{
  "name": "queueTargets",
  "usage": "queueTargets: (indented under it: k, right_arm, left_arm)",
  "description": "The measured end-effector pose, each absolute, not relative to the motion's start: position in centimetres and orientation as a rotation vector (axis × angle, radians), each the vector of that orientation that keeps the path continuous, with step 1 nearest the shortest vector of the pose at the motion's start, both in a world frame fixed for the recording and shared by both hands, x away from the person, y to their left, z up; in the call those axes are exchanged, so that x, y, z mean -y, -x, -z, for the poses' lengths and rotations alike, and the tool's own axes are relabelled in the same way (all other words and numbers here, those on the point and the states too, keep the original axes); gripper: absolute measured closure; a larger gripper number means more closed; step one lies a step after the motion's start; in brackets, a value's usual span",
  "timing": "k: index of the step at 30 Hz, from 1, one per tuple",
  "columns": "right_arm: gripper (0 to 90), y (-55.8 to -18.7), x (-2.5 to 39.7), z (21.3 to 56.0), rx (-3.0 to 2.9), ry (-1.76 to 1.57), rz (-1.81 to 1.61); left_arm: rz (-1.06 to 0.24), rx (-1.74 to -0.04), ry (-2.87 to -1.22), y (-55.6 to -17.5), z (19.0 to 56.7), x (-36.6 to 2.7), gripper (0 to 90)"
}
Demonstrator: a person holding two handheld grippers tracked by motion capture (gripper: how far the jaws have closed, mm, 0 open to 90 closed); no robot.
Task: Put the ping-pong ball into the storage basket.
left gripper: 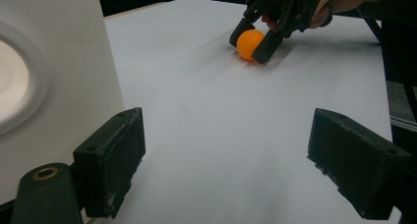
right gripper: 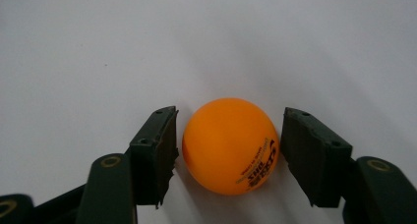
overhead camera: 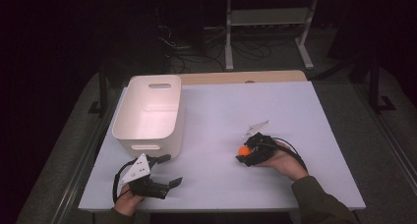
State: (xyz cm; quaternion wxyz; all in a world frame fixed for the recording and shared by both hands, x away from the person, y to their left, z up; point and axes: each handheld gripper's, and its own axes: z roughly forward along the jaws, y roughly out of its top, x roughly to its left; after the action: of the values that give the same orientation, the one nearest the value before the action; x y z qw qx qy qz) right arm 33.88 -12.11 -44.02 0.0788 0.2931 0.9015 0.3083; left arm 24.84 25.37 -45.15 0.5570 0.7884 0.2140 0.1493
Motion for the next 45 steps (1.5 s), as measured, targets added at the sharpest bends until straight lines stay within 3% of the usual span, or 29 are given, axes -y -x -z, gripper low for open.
queueTargets:
  k: [15, 45]
  right_arm:
    - [49.0, -33.92, 12.27, 44.0, -2.715, -0.868, -0.928]
    - [49.5, -33.81, 12.21, 43.37, -2.711, -0.884, -0.979]
  left_arm:
    - [-0.354, -0.505, -1.859, -24.83, 45.15, -25.37, 14.1]
    - [-0.355, -0.507, -1.859, -24.83, 45.15, -25.38, 14.1]
